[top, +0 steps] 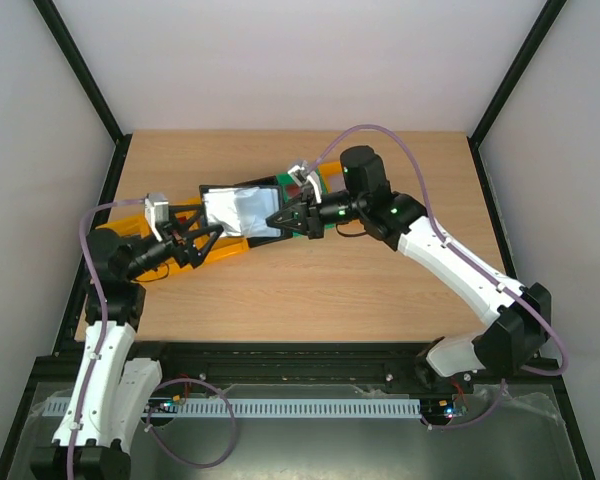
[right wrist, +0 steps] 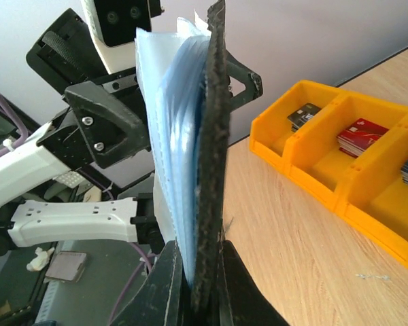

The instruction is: Take the credit cards out of the card holder

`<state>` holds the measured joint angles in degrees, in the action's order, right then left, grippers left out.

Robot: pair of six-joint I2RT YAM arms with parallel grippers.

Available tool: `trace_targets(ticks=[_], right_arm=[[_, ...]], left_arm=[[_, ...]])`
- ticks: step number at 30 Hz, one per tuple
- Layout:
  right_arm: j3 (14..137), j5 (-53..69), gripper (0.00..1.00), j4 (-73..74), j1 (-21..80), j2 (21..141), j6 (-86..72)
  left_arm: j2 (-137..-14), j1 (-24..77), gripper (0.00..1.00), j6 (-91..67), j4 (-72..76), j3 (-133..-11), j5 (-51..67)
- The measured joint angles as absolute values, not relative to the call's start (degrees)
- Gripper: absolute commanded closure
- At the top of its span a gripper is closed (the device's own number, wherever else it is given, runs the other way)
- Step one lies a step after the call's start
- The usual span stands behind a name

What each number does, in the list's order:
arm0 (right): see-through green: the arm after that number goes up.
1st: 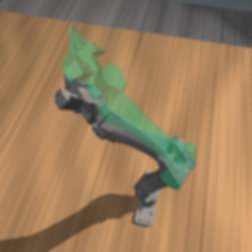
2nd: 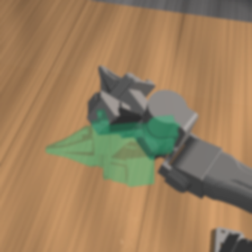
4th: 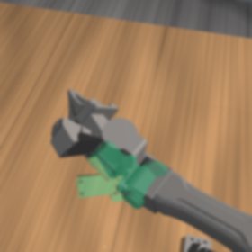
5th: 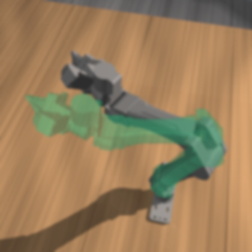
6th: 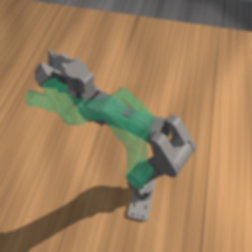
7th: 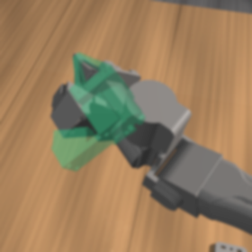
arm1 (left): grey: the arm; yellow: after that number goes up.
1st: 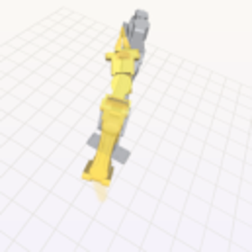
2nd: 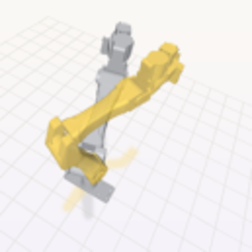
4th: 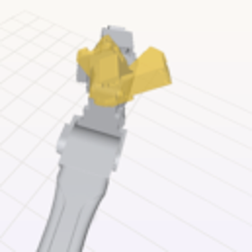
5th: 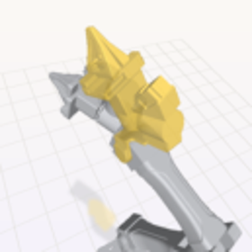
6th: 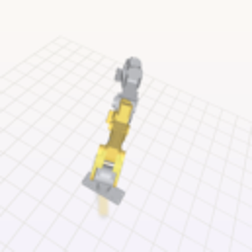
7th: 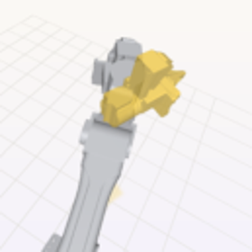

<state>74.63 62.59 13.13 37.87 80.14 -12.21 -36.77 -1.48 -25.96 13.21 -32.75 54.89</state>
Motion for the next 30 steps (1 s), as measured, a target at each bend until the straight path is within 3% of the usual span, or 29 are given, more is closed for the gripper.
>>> trace_targets(ticks=[2, 7, 9, 12, 14, 18, 21, 24, 30], right_arm=[[74.6, 62.6, 0.98, 12.8, 38.9, 80.1, -12.3], [74.6, 62.3, 0.98, 11.2, 40.9, 80.1, -13.1], [74.6, 62.2, 0.98, 10.8, 41.6, 80.1, -13.3], [74.6, 62.1, 0.98, 10.0, 42.7, 80.1, -13.6], [74.3, 61.6, 0.98, 9.6, 43.3, 80.0, -13.9], [73.0, 60.4, 0.72, 8.3, 43.3, 79.7, -14.3], [72.6, 59.8, 0.60, 7.7, 43.5, 79.2, -14.1], [72.5, 59.1, 0.55, 7.0, 43.5, 78.3, -13.5], [72.5, 57.1, 0.55, 6.5, 41.9, 76.8, -12.6]], left_arm=[[-36.2, -1.5, 0.05, -28.6, 15.8, -32.5, 57.9], [-35.3, -1.3, 0.35, -31.8, 20.3, -31.6, 61.5], [-36.0, -0.5, 0.55, -31.4, 21.1, -31.4, 62.4], [-37.8, 0.6, 0.96, -27.1, 19.1, -32.2, 64.5], [-38.9, 1.1, 0.98, -24.3, 16.7, -33.1, 65.5], [-39.2, 1.5, 0.98, -22.3, 15.2, -33.7, 66.0], [-38.5, 1.6, 0.98, -22.2, 15.0, -33.7, 65.0], [-37.8, 1.6, 0.98, -22.0, 15.0, -33.7, 64.4], [-37.7, 1.6, 0.98, -21.8, 15.0, -33.7, 63.8]])
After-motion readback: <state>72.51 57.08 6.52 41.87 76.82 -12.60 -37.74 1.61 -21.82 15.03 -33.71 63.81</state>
